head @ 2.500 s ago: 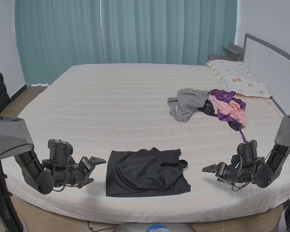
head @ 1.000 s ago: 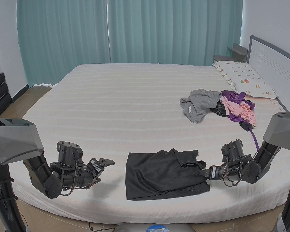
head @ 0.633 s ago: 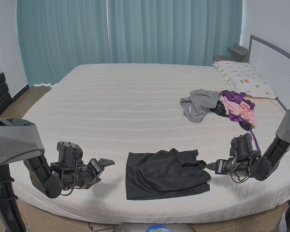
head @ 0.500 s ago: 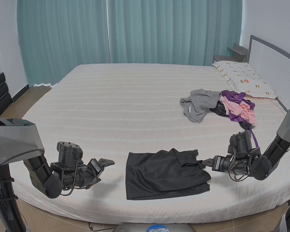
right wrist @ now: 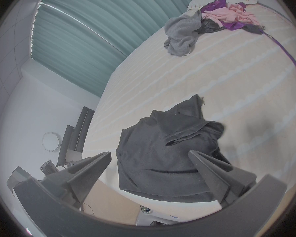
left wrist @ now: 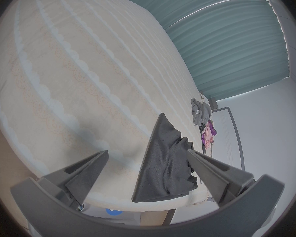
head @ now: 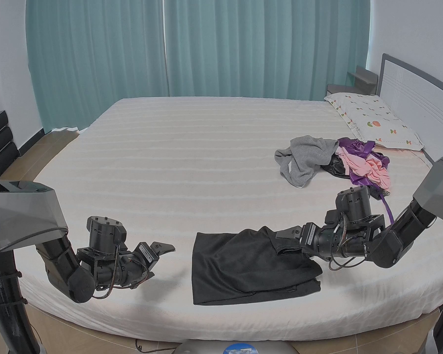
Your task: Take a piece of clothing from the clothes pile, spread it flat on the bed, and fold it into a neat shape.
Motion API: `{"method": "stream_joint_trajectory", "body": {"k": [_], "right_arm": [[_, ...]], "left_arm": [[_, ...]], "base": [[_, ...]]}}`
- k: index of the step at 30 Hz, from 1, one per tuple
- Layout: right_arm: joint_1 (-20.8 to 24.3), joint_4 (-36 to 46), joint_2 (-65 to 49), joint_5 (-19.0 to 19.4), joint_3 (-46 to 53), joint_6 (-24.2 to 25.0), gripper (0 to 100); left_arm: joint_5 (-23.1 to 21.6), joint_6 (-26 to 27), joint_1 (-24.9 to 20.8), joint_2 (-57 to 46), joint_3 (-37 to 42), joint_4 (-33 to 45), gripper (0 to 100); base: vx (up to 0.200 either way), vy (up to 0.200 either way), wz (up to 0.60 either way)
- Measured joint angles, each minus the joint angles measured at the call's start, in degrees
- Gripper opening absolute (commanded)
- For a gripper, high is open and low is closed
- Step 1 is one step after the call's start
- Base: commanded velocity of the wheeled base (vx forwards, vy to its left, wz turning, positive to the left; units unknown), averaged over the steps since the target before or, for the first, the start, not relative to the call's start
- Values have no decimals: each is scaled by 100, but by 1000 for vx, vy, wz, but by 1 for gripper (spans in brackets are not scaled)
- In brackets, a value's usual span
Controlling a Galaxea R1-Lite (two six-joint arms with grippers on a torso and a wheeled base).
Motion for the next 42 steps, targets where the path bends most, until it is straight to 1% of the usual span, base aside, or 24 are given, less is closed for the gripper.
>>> {"method": "stream_joint_trajectory", "body": {"k": [8,15,21,26,28,36,39,42], "right_arm": [[273,18,502,66,-436,-5,100],[513,495,987,57,-1169,-63,100],[538,646,1304,40,-1585,-84,100],[445,670,1460,-66,-1798,-82,100],[372,678,1519,-206,-1899,-82,100],[-245,624,1657,-547,-2330,-68,100],[-479,612,1701,-589,-2467,-74,100],[-691,569,1759,-547,-2555,-77,100]], "left_arm": [[73,1,-4,7,12,-5,100],[196,1,-52,39,-2,-9,100],[249,4,-80,79,-27,-7,100],[251,1,-94,96,-35,-9,100],[254,1,-94,99,-38,-7,100],[251,1,-95,99,-30,-7,100],[251,4,-95,101,-29,-7,100],[251,1,-95,101,-22,-7,100]], "base": [[0,0,0],[0,0,0],[0,0,0],[0,0,0],[0,0,0],[0,0,0],[0,0,0],[0,0,0]]}}
